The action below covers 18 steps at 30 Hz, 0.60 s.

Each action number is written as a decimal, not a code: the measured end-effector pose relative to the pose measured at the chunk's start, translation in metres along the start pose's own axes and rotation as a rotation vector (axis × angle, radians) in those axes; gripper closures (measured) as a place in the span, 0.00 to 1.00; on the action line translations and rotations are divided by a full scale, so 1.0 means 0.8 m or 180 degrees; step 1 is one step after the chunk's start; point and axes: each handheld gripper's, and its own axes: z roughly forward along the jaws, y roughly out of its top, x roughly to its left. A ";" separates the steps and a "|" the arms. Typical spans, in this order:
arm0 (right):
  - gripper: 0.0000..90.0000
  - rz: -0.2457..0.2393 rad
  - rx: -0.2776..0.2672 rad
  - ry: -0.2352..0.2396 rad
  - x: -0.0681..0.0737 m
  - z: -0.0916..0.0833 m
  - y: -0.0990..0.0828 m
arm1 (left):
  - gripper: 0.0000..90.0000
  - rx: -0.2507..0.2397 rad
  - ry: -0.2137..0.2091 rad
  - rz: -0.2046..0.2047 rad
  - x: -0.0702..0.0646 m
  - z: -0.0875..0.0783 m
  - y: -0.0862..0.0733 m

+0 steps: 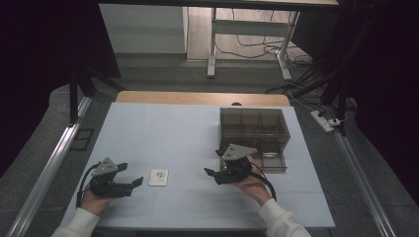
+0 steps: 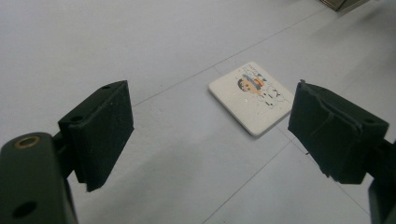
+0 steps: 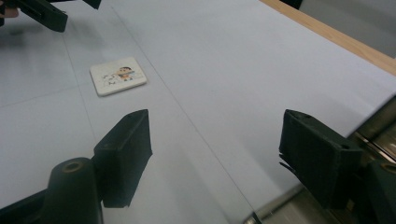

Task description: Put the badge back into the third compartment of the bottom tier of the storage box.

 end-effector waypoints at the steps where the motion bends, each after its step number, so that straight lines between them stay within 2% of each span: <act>1: 0.27 -0.0003 -0.0003 0.0014 0.001 0.003 0.001 | 0.15 -0.0001 -0.0003 0.0001 0.000 0.000 0.000; 18: 0.27 -0.0088 0.0017 0.0280 0.018 0.046 0.026 | 0.14 0.0003 -0.0037 0.0002 0.001 0.000 0.000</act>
